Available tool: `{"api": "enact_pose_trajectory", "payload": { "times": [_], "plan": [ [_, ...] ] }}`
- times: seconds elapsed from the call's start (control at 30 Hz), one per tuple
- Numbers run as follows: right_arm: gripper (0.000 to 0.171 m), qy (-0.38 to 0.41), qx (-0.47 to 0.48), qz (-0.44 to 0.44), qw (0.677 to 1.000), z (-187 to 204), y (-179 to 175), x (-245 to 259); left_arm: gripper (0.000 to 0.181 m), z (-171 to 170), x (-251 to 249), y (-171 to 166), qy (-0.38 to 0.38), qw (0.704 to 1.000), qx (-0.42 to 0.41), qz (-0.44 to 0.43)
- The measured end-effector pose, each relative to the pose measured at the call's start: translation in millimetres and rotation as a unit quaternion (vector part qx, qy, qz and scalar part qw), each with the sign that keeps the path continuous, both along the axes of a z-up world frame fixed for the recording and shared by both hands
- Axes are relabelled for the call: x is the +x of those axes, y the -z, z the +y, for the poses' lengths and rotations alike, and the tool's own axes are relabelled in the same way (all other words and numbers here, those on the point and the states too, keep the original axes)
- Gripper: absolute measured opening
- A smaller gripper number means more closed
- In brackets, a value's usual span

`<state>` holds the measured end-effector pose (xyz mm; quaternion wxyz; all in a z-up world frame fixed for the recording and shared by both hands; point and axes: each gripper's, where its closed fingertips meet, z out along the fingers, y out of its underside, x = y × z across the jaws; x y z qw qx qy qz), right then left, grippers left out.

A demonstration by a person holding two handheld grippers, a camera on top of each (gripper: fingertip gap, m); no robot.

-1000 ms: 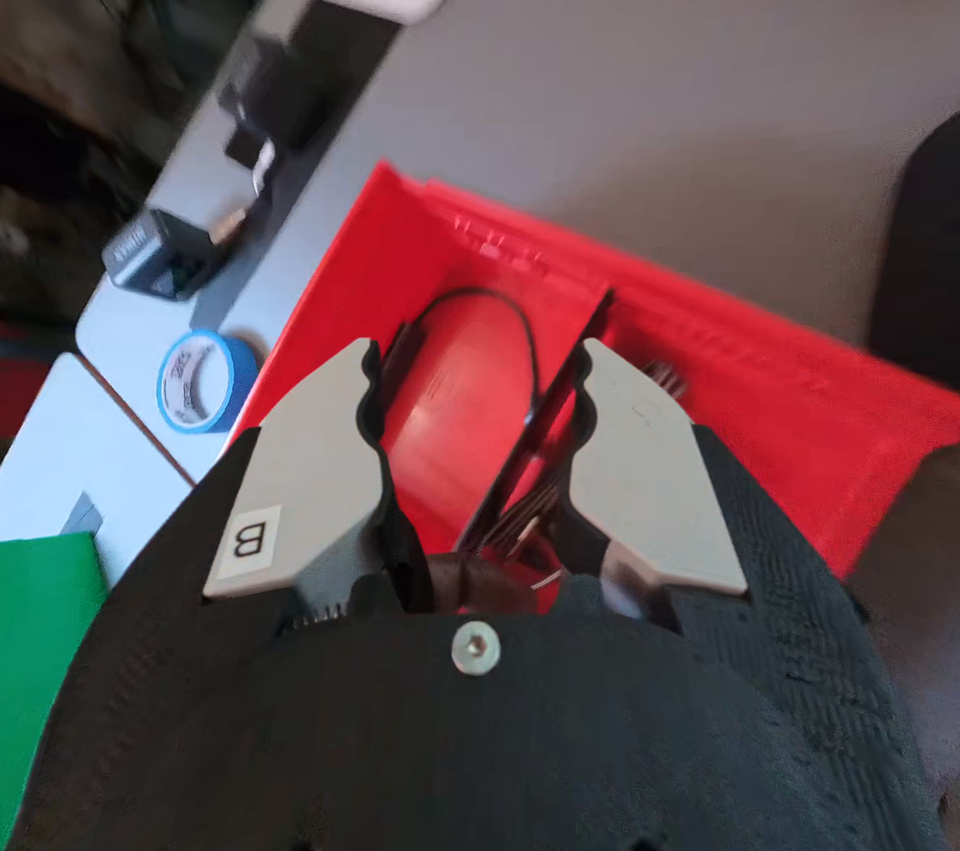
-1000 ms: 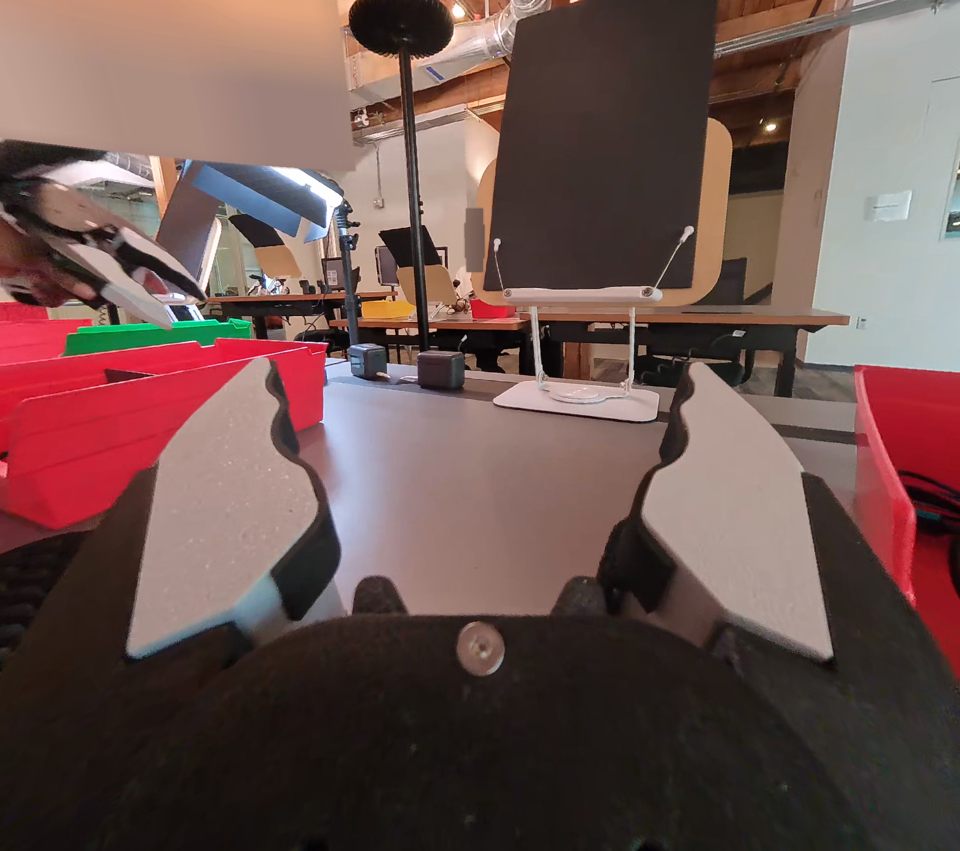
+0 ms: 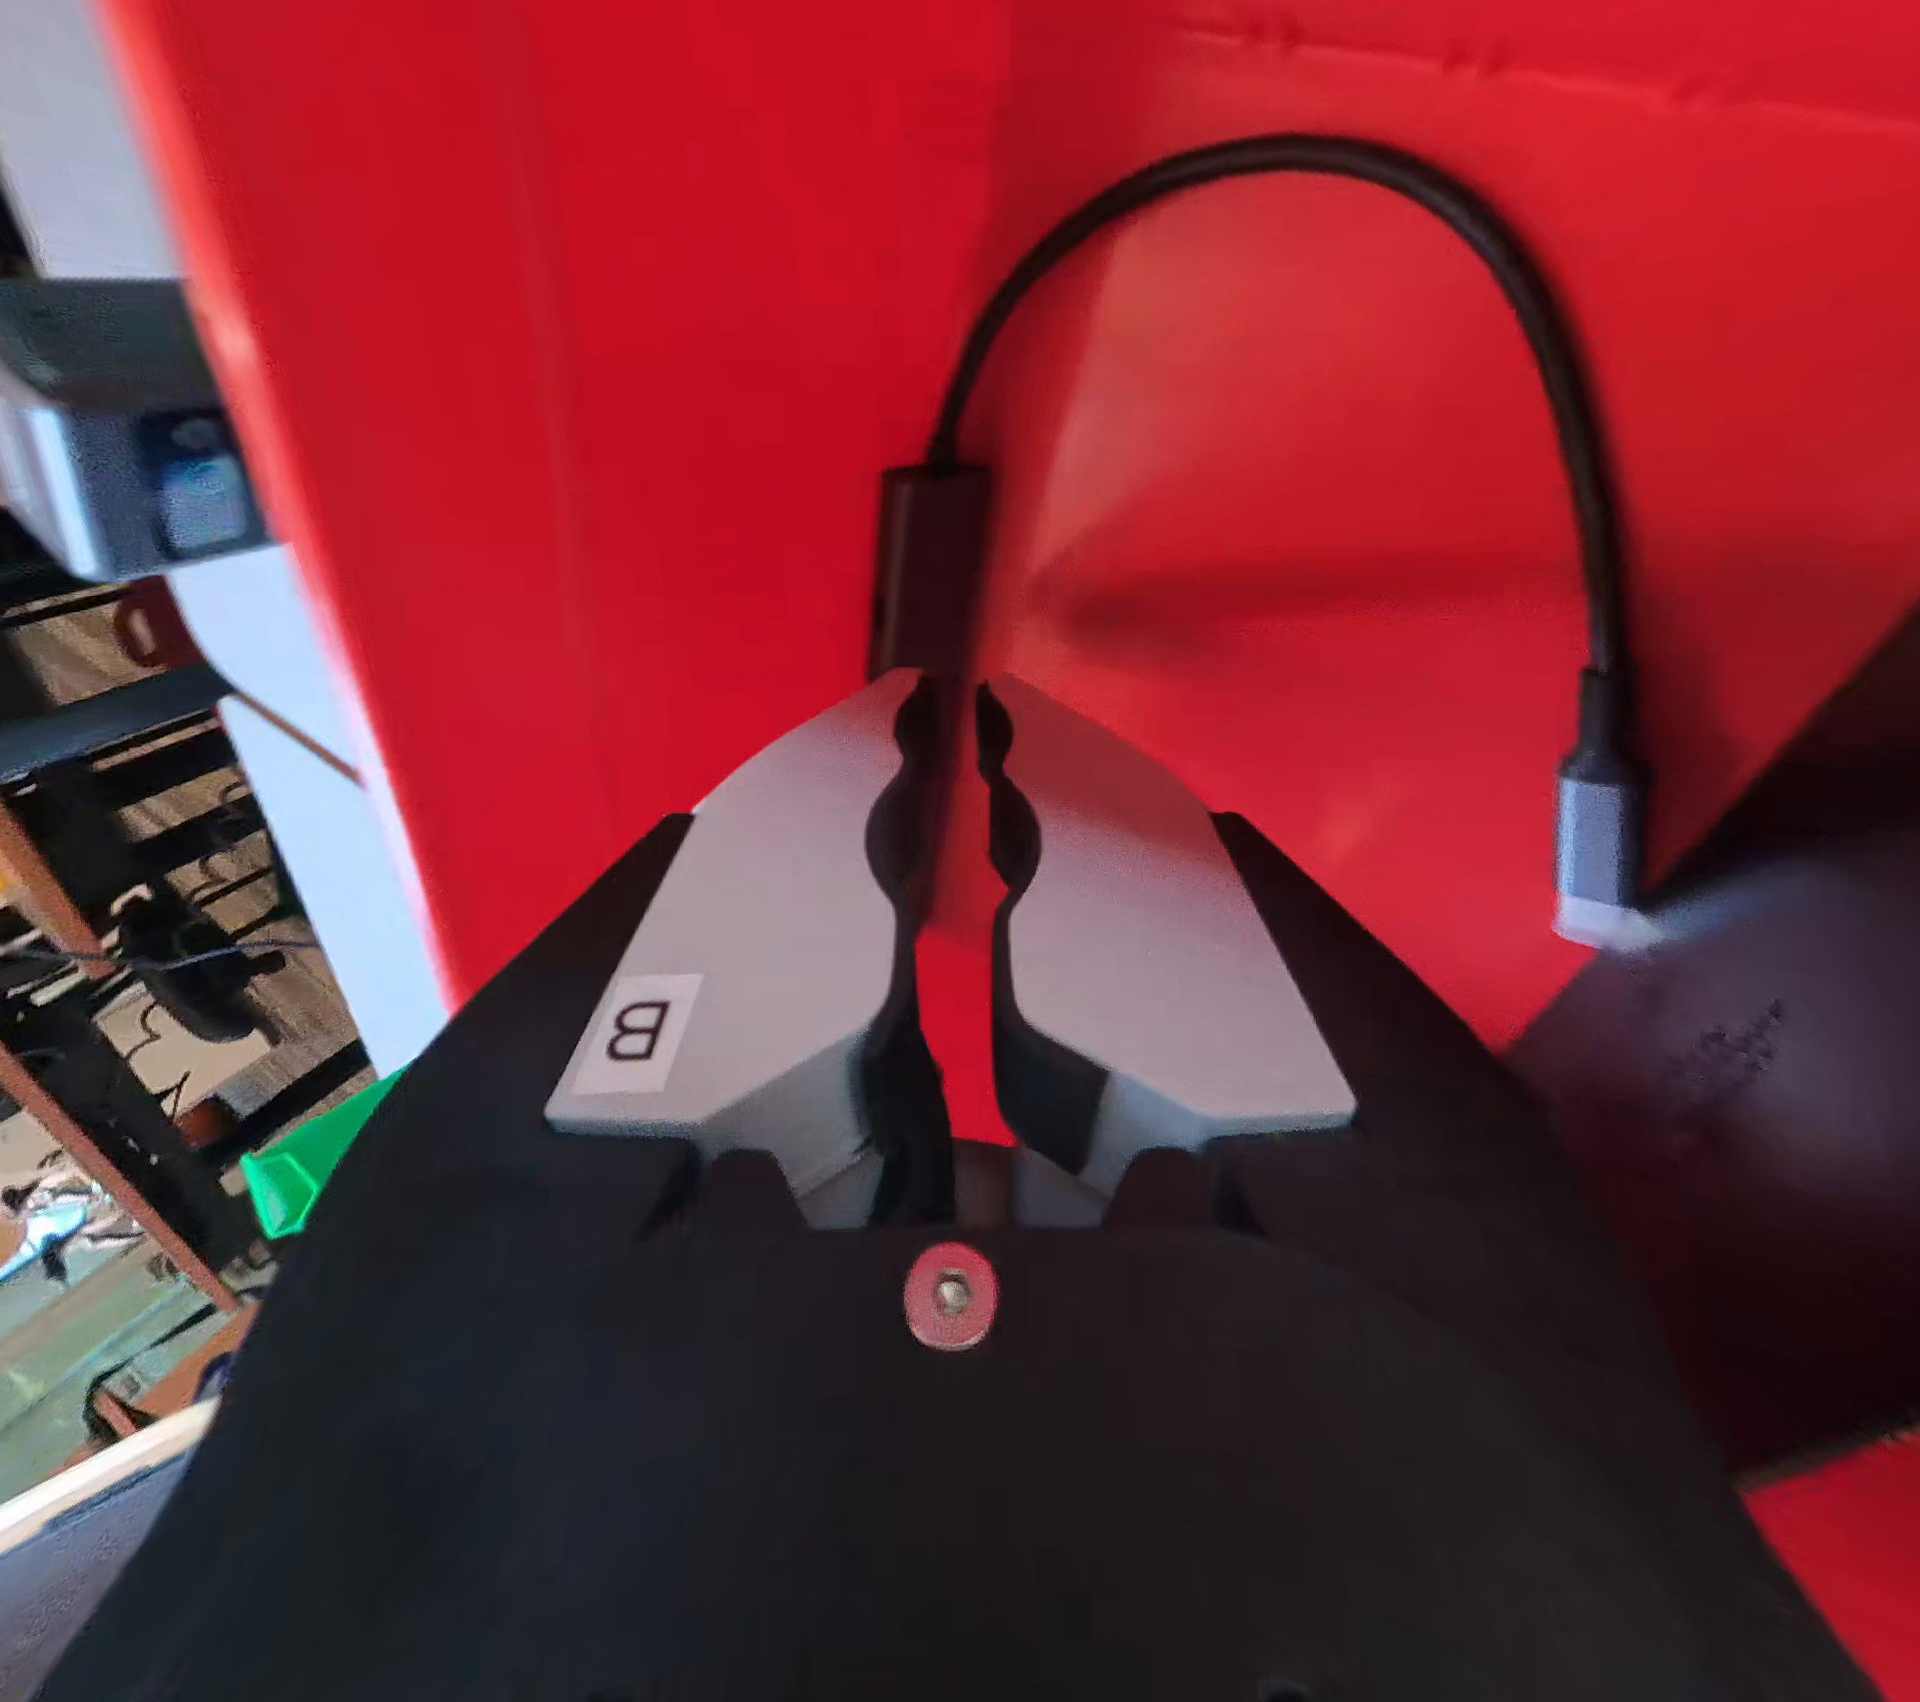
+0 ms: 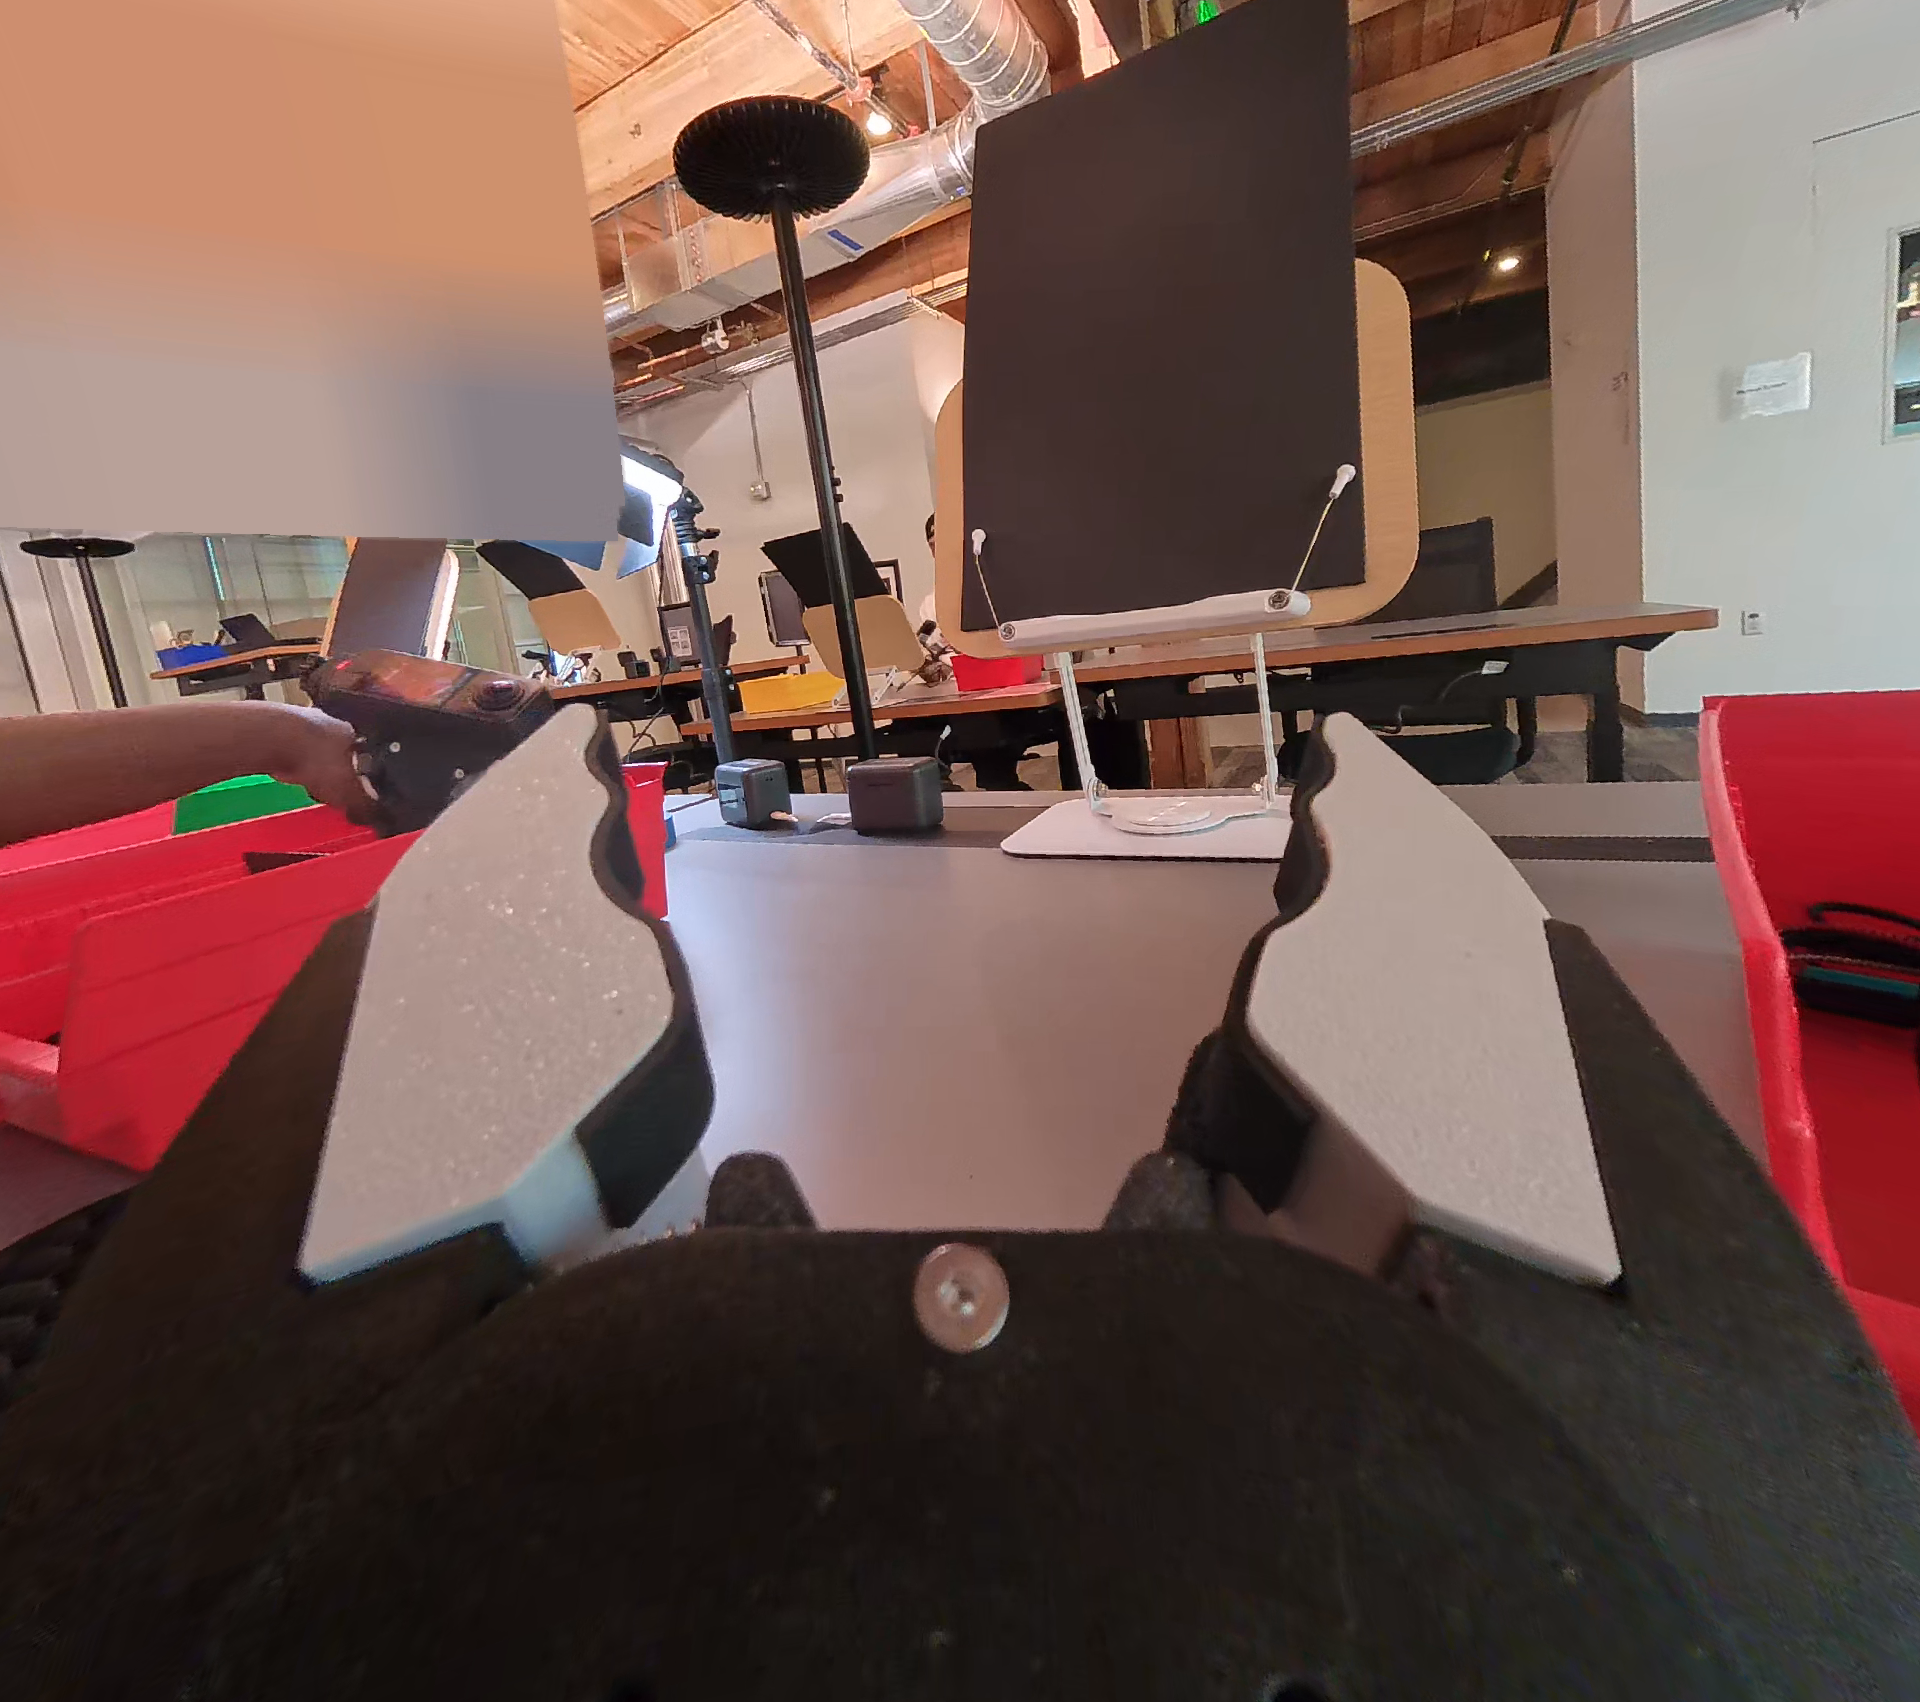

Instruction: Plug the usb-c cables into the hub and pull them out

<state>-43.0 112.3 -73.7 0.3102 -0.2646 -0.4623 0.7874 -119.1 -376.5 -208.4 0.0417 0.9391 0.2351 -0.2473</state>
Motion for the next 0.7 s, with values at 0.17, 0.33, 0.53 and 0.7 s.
{"api": "enact_pose_trajectory", "payload": {
  "times": [0.17, 0.33, 0.53, 0.7],
  "plan": [
    [0.119, 0.001, 0.0, 0.0, 1.0, 0, 0, 0, 0.025, -4, -8, 1, -0.005, 1.0, -0.003, 0.025],
    [0.117, 0.002, -0.001, -0.001, 1.0, 0, 0, -1, 0.037, -2, -5, 11, -0.012, 1.0, 0.011, 0.011],
    [0.115, 0.004, -0.005, -0.002, 1.0, 1, 0, -1, 0.01, 12, 26, 18, -0.026, 0.991, 0.062, -0.113],
    [0.114, 0.0, -0.013, -0.008, 1.0, 2, 0, -2, 0.01, 11, 4, 5, 0.012, 0.999, 0.029, -0.019]
  ]
}}
